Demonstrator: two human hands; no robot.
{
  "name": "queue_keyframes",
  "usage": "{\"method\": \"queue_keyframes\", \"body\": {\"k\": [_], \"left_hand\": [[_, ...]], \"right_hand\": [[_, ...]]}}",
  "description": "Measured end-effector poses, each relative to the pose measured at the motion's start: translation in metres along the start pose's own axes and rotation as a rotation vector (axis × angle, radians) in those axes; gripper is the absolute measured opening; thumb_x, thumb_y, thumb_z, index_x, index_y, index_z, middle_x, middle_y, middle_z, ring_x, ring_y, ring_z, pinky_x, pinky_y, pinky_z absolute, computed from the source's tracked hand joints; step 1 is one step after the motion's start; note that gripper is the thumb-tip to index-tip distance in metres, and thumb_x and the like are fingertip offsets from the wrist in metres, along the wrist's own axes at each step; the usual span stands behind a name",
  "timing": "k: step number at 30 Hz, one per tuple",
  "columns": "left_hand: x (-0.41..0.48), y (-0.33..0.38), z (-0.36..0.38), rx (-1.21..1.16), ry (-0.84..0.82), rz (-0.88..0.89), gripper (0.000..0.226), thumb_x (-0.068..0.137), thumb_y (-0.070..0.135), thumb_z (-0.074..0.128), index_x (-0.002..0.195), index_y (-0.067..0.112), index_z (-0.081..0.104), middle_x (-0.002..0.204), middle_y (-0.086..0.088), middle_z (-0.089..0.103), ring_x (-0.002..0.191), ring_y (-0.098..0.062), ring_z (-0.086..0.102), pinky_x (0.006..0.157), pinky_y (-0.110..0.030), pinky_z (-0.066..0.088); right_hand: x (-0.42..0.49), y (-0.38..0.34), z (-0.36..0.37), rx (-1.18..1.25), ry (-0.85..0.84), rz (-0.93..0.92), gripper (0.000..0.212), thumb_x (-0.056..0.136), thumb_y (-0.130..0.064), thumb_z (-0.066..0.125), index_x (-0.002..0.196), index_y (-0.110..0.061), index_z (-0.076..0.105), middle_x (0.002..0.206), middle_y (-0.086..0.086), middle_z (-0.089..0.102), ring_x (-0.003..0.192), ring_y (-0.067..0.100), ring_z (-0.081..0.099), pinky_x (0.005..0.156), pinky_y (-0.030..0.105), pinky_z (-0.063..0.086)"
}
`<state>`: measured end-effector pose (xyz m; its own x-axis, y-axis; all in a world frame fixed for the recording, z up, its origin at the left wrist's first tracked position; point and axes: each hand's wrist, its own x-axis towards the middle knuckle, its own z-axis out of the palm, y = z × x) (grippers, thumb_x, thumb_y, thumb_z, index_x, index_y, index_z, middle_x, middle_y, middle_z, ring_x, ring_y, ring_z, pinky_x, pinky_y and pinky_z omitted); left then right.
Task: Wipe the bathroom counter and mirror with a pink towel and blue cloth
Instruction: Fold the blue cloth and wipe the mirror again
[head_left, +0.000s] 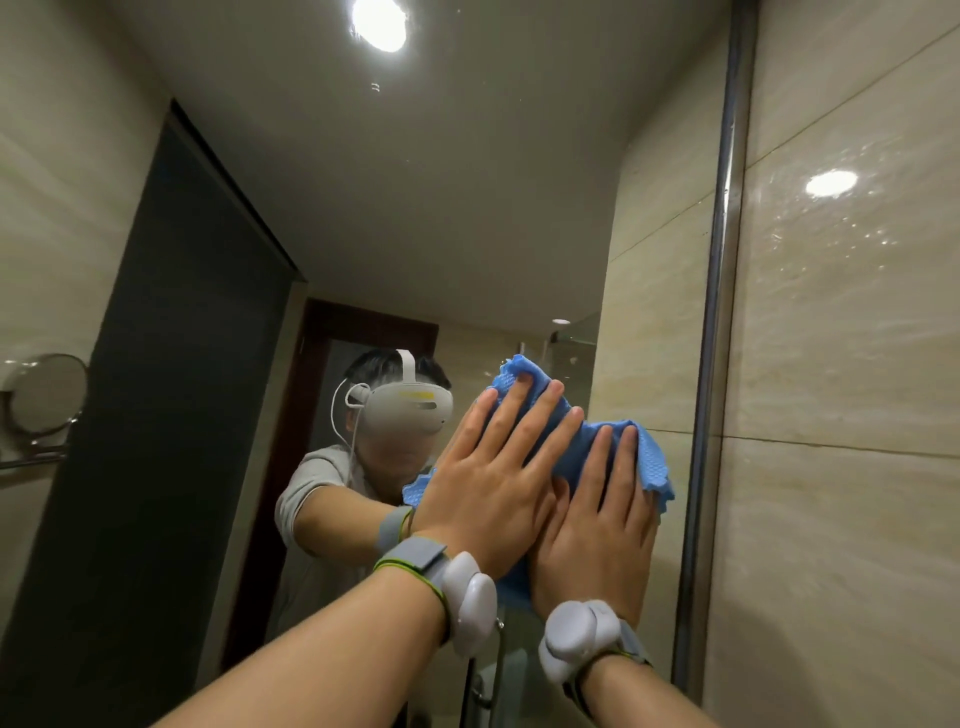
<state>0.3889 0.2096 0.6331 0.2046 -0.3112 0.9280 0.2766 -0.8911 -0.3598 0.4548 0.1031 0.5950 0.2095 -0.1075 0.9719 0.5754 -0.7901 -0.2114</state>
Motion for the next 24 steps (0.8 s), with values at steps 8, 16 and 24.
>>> {"method": "queue_keyframes", "body": {"k": [8,16,24], "left_hand": [[-0.011,-0.04,-0.024,-0.019,0.045,-0.08,0.053,0.108,0.04,0.036,0.159,0.023,0.039,0.168,-0.001,0.029,0.158,-0.026,0.017,0.126,-0.051,0.024],[-0.02,-0.111,-0.054,0.018,0.029,-0.197,0.06,0.102,0.032,0.04,0.161,0.025,0.033,0.169,0.001,0.025,0.159,-0.023,0.013,0.128,-0.049,0.017],[-0.023,-0.182,-0.077,0.083,0.069,-0.282,0.062,0.101,0.026,0.044,0.162,0.023,0.031,0.17,-0.002,0.023,0.159,-0.024,0.013,0.13,-0.046,0.012]], "right_hand": [[0.015,-0.053,-0.008,0.025,-0.037,0.041,0.066,0.102,-0.041,0.022,0.158,-0.007,0.018,0.163,0.019,0.016,0.148,0.038,0.022,0.115,0.054,0.03],[0.031,-0.128,-0.005,0.126,0.015,-0.076,0.068,0.103,-0.05,0.024,0.157,-0.008,0.025,0.163,0.017,0.019,0.147,0.037,0.026,0.114,0.053,0.029],[0.043,-0.197,-0.003,0.157,0.0,-0.223,0.07,0.101,-0.053,0.024,0.16,-0.015,0.014,0.167,0.009,0.009,0.151,0.031,0.017,0.121,0.05,0.014]]}}
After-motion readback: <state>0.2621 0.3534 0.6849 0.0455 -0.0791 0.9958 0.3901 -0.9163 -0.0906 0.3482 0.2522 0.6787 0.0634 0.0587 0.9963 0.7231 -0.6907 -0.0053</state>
